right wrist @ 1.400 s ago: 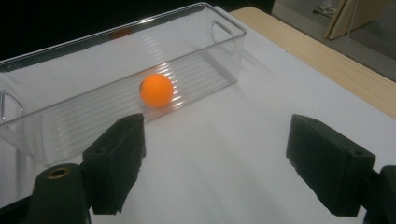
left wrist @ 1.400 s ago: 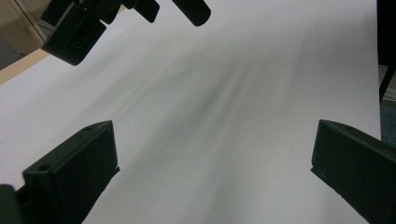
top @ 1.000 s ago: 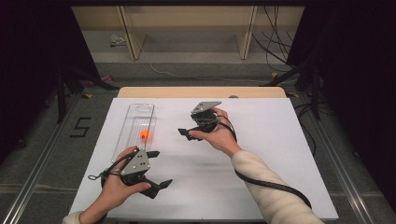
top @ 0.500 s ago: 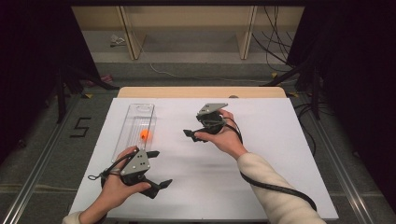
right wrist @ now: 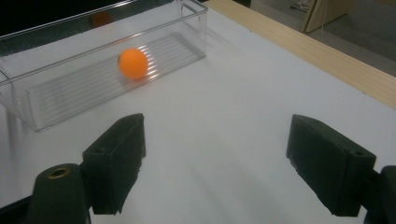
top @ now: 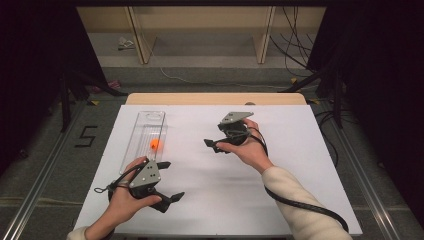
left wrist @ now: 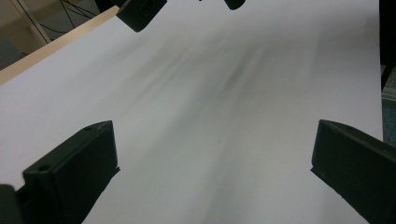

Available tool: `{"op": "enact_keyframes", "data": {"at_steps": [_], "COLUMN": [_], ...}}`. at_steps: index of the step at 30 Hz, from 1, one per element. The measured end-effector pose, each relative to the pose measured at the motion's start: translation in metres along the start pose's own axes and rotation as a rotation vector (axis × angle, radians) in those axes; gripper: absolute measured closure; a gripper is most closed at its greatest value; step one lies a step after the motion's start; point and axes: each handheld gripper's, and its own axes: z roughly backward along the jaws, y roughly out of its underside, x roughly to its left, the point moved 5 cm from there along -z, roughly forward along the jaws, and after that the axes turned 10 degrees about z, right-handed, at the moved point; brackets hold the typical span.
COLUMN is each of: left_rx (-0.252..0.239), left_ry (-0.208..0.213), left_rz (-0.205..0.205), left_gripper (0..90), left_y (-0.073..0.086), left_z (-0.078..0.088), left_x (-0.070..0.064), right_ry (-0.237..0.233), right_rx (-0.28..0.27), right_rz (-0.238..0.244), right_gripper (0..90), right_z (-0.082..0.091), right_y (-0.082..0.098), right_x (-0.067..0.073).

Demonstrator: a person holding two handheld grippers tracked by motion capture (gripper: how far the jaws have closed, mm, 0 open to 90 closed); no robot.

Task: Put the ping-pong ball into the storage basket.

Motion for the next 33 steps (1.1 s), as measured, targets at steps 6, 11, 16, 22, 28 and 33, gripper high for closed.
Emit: {"op": "enact_keyframes", "data": {"at_steps": [6,11,16,22,28,33], "left_rx": [0.0,0.0,0.002,0.003,0.002,0.003], "left_ry": [0.0,0.0,-0.001,-0.003,-0.003,-0.004], "left_rz": [0.001,0.001,0.001,0.001,0.002,0.002], "left_gripper": [0.0,0.0,0.0,0.0,0.0,0.0], "left_y": [0.0,0.0,0.0,0.0,0.001,0.001], "left_z": [0.0,0.0,0.0,0.0,0.0,0.0], "left_x": [0.0,0.0,0.0,0.001,0.001,0.001], "right_ry": [0.011,0.018,0.026,0.032,0.038,0.05], "right_rx": [0.003,0.007,0.005,0.007,0.007,0.006], "right_rz": [-0.003,-0.009,-0.012,-0.02,-0.027,-0.037], "right_gripper": [20.6,20.6,20.6,20.7,20.6,20.6], "right_z": [0.007,0.014,0.021,0.029,0.039,0.05], "right_y": [0.006,0.011,0.016,0.023,0.032,0.04], "right_x": [-0.003,-0.004,-0.006,-0.007,-0.007,-0.008]}}
